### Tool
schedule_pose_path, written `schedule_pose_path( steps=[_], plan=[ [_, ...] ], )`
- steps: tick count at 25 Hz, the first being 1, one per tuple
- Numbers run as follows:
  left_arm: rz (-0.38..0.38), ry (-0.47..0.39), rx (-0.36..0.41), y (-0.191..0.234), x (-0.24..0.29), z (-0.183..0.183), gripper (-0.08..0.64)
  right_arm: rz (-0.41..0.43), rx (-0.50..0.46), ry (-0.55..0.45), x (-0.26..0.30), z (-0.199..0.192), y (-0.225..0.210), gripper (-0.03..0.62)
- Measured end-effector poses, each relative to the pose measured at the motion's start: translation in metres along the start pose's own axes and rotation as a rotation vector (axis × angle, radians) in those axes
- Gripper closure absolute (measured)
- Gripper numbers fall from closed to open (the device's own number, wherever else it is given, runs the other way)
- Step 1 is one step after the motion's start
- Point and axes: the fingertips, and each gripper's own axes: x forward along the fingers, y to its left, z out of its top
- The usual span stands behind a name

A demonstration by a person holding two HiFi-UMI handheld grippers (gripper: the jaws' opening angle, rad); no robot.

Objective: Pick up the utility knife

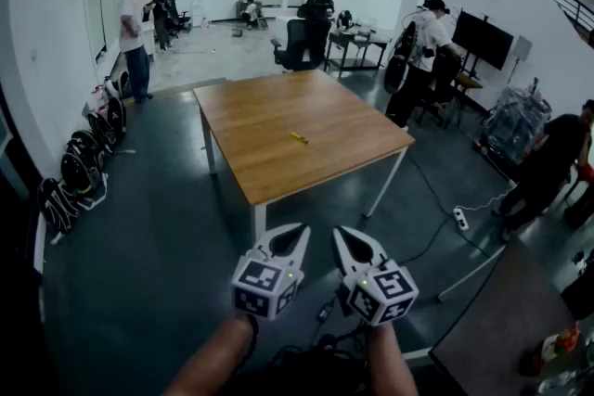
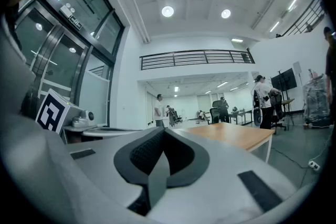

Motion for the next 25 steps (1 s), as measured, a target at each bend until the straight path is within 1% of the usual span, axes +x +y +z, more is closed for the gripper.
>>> schedule_pose_path(
  steps=[3, 9, 13, 17, 20, 25],
  plan=[
    [-0.007, 0.008, -0.006, -0.001, 0.003, 0.000, 0.554, -0.009, 0.012, 0.016, 0.001, 0.001, -0.002, 0.583],
    [-0.010, 0.022, -0.003, -0.003, 0.006, -0.001, 0.554, -0.024, 0.028, 0.001, 0.000, 0.002, -0.005, 0.583],
    [-0.023, 0.011, -0.003, -0.004, 0.009, 0.000, 0.554, -0.026, 0.026, 0.001, 0.001, 0.000, -0.007, 0.583],
    [-0.037, 0.021, -0.007, -0.007, 0.013, -0.004, 0.554, -0.026, 0.031, 0.001, 0.001, -0.004, -0.012, 0.582],
    [-0.039, 0.033, -0.007, -0.008, 0.023, -0.008, 0.554, -0.044, 0.032, 0.005, 0.001, -0.005, -0.022, 0.583],
    [-0.034, 0.044, 0.005, -0.007, 0.052, -0.015, 0.554, -0.032, 0.032, 0.012, 0.008, -0.010, -0.049, 0.581]
  ],
)
